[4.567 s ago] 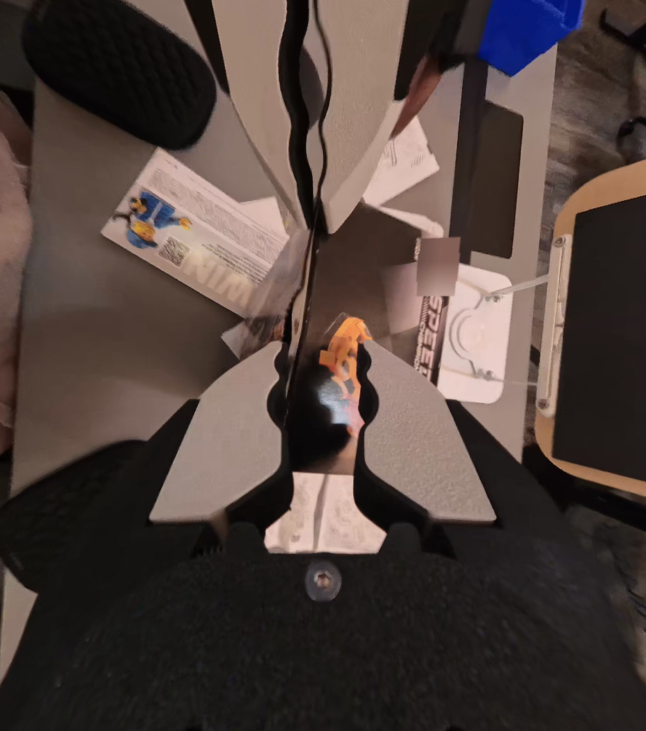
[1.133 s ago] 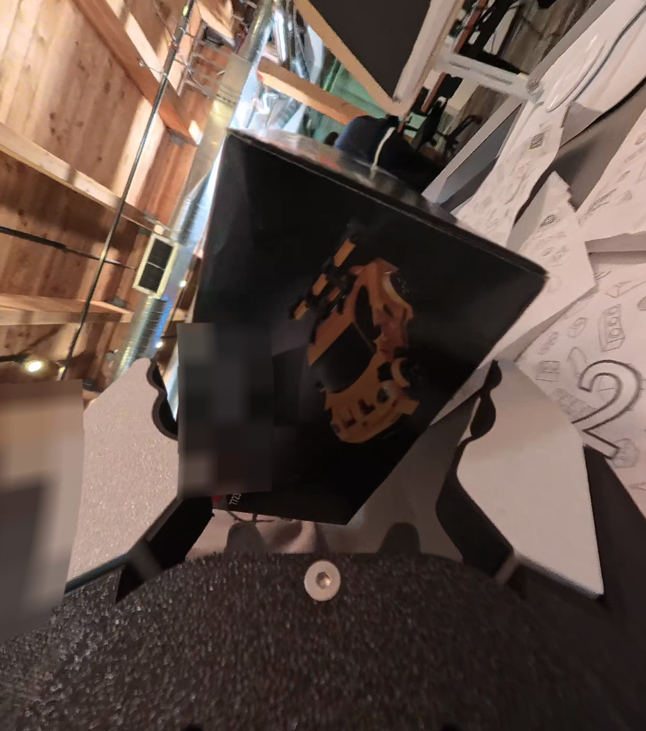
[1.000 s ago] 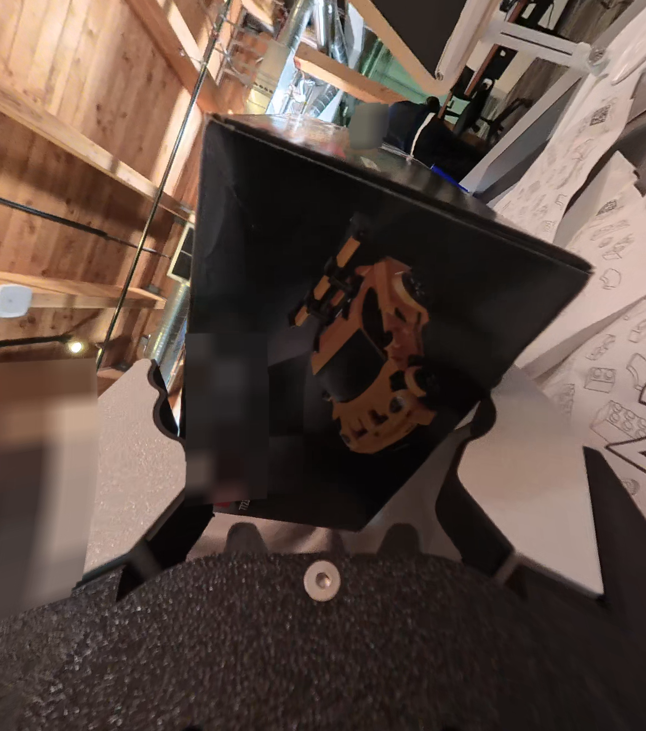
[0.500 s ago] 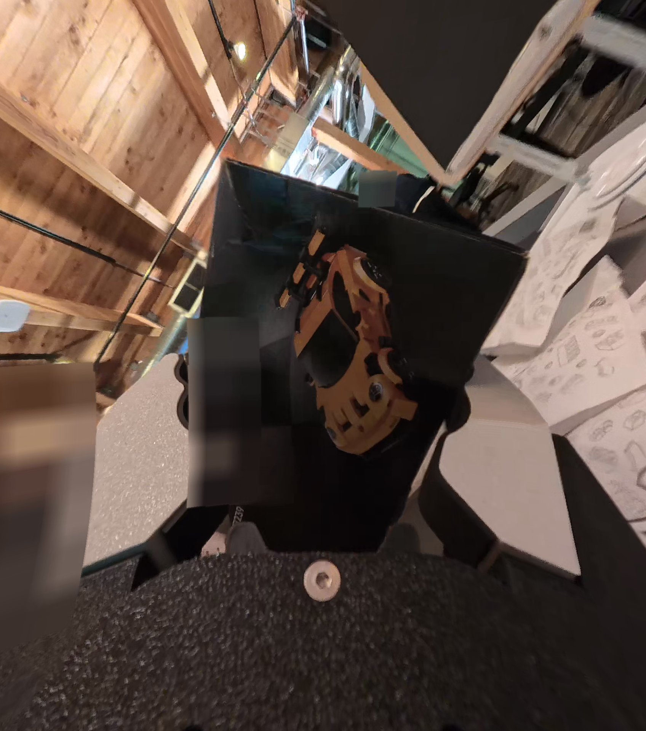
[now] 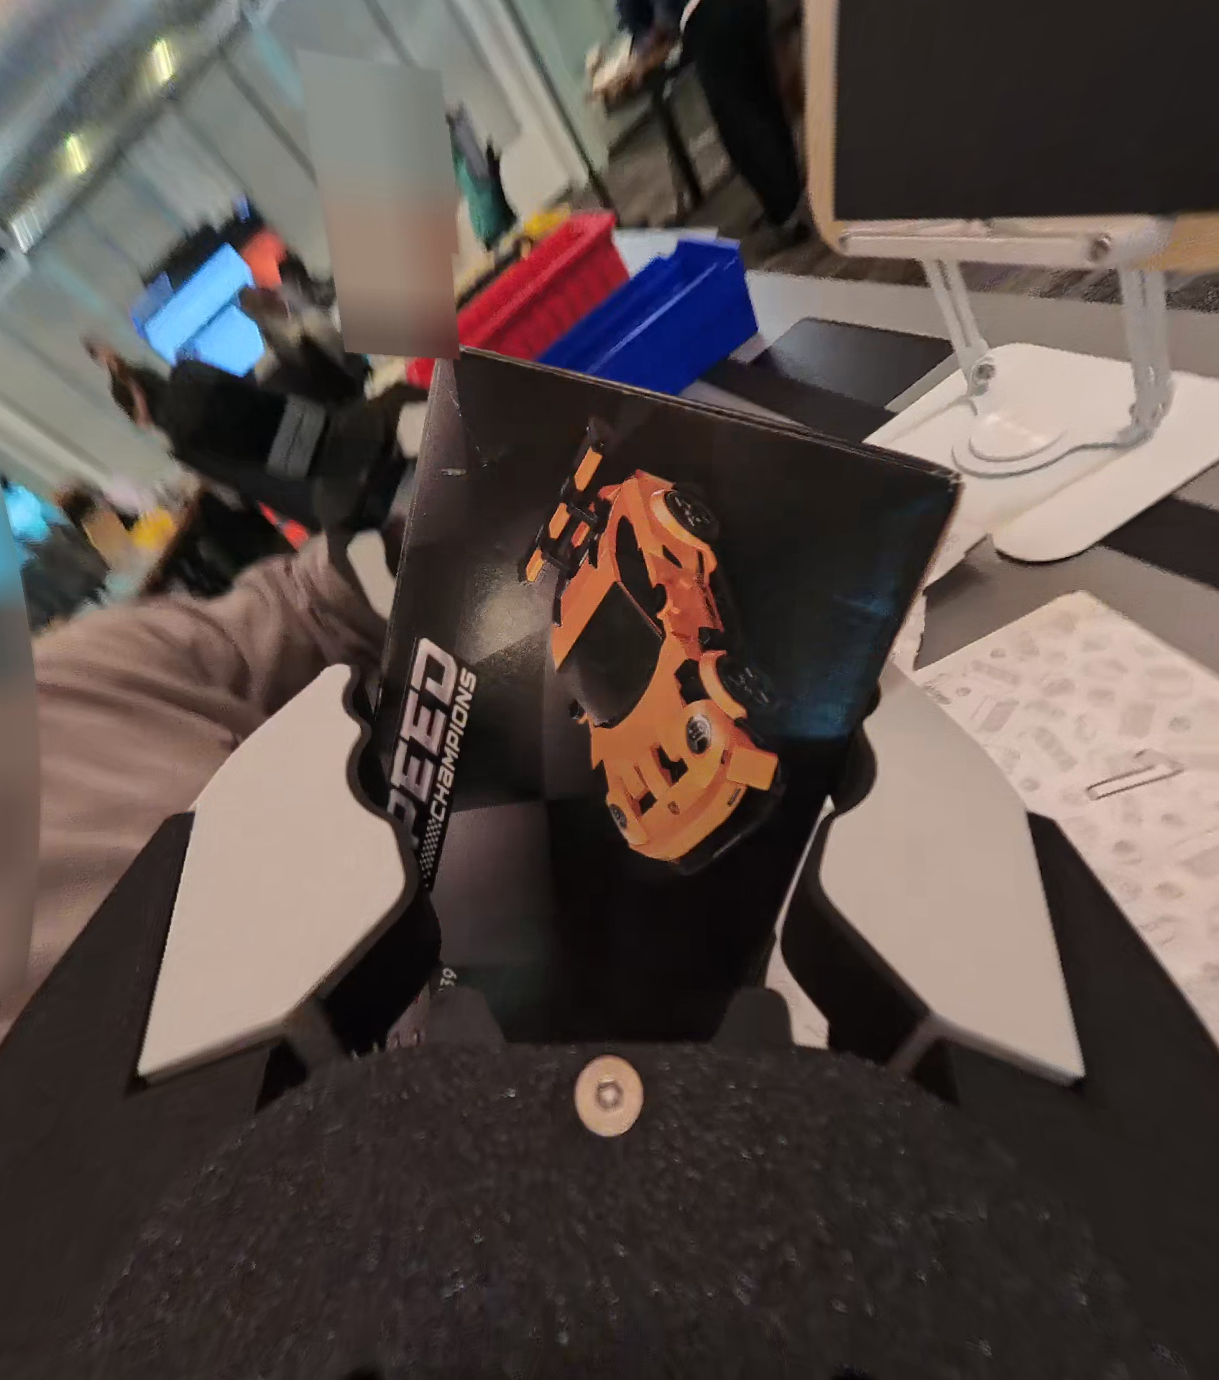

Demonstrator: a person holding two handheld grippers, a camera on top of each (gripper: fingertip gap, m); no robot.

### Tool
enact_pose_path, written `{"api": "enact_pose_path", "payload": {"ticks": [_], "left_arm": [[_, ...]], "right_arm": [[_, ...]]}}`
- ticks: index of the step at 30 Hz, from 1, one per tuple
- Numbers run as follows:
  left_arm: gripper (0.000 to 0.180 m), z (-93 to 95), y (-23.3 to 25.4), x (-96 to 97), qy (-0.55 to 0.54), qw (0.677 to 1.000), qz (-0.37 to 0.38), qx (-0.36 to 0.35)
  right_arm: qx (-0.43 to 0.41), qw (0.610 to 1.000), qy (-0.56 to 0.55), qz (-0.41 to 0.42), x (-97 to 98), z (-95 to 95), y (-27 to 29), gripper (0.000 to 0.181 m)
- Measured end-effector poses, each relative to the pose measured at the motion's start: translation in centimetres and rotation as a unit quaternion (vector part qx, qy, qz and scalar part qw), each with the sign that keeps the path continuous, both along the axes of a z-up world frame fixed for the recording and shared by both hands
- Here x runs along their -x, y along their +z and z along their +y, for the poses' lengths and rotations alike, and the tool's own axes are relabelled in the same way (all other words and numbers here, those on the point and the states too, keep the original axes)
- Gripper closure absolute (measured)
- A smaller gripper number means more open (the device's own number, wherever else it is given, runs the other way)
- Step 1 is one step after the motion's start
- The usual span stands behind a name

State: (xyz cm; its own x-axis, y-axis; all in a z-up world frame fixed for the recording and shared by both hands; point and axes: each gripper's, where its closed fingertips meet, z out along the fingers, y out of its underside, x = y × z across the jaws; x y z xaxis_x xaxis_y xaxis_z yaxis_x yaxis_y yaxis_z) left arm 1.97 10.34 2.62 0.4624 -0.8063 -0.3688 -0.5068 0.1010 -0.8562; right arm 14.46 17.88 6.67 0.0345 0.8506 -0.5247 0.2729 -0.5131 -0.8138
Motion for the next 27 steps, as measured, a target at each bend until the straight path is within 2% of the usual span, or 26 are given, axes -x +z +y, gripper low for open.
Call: {"api": "enact_pose_path", "payload": {"ticks": [4, 8, 12, 17, 22, 27], "left_arm": [[0.072, 2.3, 0.4, -0.8, -0.044, 0.995, -0.012, 0.085], [0.075, 5.0, 0.2, -2.1, -0.048, 0.996, -0.009, 0.074], [0.076, 8.7, -0.3, -3.9, -0.036, 0.997, -0.017, 0.071], [0.079, 14.4, -0.4, -6.4, -0.014, 0.993, -0.072, 0.091], [0.082, 21.0, -2.0, -7.9, 0.031, 0.987, -0.106, 0.116], [0.089, 27.4, -5.2, -8.8, 0.098, 0.976, -0.151, 0.123]], "right_arm": [[-0.101, 0.988, 0.065, -0.094, 1.1, -0.1, 2.3, 0.063], [-0.151, 0.972, 0.092, -0.156, 1.3, 1.9, 4.7, 0.062], [-0.169, 0.954, 0.118, -0.219, 0.4, 5.9, 6.9, 0.062], [-0.163, 0.931, 0.16, -0.285, 0.4, 10.8, 8.1, 0.062], [-0.187, 0.899, 0.184, -0.35, 1.4, 16.4, 6.6, 0.062], [-0.187, 0.886, 0.205, -0.37, 3.0, 21.9, 3.5, 0.065]]}}
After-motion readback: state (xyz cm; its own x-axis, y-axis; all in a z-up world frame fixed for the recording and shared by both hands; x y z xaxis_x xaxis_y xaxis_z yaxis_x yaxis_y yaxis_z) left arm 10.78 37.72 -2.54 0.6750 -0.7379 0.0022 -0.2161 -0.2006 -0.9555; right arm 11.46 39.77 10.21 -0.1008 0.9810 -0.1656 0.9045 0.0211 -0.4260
